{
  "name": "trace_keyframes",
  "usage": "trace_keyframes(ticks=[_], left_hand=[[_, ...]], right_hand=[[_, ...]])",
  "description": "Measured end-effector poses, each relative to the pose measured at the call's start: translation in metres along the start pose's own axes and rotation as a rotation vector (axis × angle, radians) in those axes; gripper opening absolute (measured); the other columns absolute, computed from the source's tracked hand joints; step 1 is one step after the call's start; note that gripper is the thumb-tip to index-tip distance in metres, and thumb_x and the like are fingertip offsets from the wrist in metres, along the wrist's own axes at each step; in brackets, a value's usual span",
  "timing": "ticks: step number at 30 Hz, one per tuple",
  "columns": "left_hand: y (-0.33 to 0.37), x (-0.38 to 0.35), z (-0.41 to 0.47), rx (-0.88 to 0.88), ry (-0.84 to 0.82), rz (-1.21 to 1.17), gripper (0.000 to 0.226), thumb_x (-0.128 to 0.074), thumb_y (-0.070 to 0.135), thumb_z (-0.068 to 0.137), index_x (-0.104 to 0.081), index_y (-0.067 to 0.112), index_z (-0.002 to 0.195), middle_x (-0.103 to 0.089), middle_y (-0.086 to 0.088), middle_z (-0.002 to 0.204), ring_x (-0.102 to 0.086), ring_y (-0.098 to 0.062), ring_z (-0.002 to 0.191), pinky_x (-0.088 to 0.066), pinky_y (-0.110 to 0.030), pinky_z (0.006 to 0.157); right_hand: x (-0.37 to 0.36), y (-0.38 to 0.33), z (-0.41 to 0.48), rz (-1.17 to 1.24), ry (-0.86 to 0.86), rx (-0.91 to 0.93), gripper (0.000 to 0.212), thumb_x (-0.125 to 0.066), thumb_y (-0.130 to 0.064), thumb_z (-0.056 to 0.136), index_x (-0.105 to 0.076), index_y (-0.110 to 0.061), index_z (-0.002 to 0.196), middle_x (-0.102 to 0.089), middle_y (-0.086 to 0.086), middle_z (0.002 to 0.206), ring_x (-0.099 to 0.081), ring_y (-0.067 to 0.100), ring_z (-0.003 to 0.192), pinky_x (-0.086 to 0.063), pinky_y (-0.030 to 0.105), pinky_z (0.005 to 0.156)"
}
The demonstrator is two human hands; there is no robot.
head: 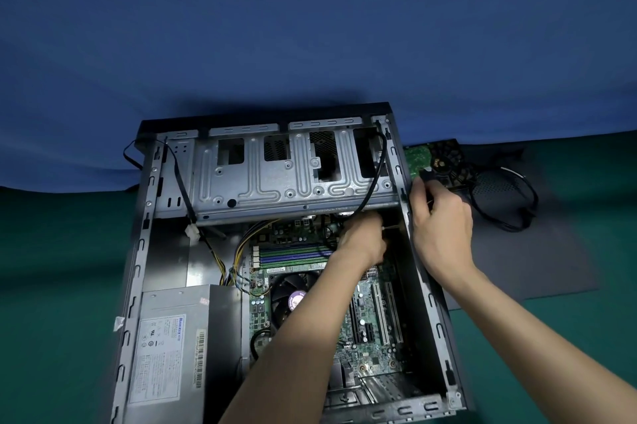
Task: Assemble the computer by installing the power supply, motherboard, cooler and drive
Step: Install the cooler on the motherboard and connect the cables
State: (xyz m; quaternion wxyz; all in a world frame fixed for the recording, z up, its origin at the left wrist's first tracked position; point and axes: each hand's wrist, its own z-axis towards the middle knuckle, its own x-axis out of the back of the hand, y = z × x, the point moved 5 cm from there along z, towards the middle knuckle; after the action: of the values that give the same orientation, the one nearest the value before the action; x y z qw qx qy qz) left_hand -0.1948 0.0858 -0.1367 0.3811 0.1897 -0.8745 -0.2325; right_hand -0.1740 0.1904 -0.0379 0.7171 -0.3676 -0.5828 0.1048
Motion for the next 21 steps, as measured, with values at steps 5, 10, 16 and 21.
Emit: trace_keyframes(ticks=[5, 10, 16, 21], left_hand=[[-0.006, -0.003, -0.002, 0.01, 0.122, -0.131, 0.024, -0.065, 0.01, 0.084, -0.058, 0.008, 0.108, -0.063, -0.016, 0.107, -0.063, -0.035, 0.098, -0.054, -0.037, 0.083], [-0.009, -0.007, -0.003, 0.013, 0.107, -0.252, 0.017, -0.067, 0.011, 0.084, -0.062, 0.004, 0.098, -0.065, -0.022, 0.1, -0.065, -0.039, 0.09, -0.057, -0.044, 0.076], [-0.008, -0.007, -0.006, -0.056, 0.109, -0.12, 0.016, -0.063, 0.014, 0.087, -0.062, 0.005, 0.101, -0.065, -0.019, 0.1, -0.063, -0.034, 0.091, -0.053, -0.039, 0.081], [0.011, 0.011, -0.027, -0.041, 0.128, 0.095, 0.023, -0.057, 0.007, 0.087, -0.057, 0.003, 0.11, -0.058, -0.02, 0.116, -0.056, -0.037, 0.109, -0.046, -0.04, 0.089]], right_hand=[[0.001, 0.001, 0.0, 0.008, 0.007, -0.004, 0.037, -0.042, -0.03, 0.101, -0.044, -0.012, 0.069, -0.041, 0.004, 0.056, -0.034, 0.033, 0.061, -0.015, 0.037, 0.059], [0.001, 0.001, -0.002, 0.018, 0.008, -0.003, 0.037, -0.043, -0.028, 0.101, -0.043, -0.012, 0.068, -0.038, 0.003, 0.055, -0.033, 0.033, 0.061, -0.016, 0.037, 0.059], [-0.001, -0.001, -0.001, 0.02, 0.005, 0.003, 0.034, -0.042, -0.028, 0.101, -0.044, -0.013, 0.07, -0.042, 0.003, 0.058, -0.033, 0.031, 0.06, -0.016, 0.037, 0.059], [-0.001, -0.001, -0.001, 0.039, -0.033, -0.014, 0.034, -0.042, -0.03, 0.101, -0.042, -0.014, 0.07, -0.047, 0.008, 0.061, -0.037, 0.034, 0.062, -0.027, 0.038, 0.058]])
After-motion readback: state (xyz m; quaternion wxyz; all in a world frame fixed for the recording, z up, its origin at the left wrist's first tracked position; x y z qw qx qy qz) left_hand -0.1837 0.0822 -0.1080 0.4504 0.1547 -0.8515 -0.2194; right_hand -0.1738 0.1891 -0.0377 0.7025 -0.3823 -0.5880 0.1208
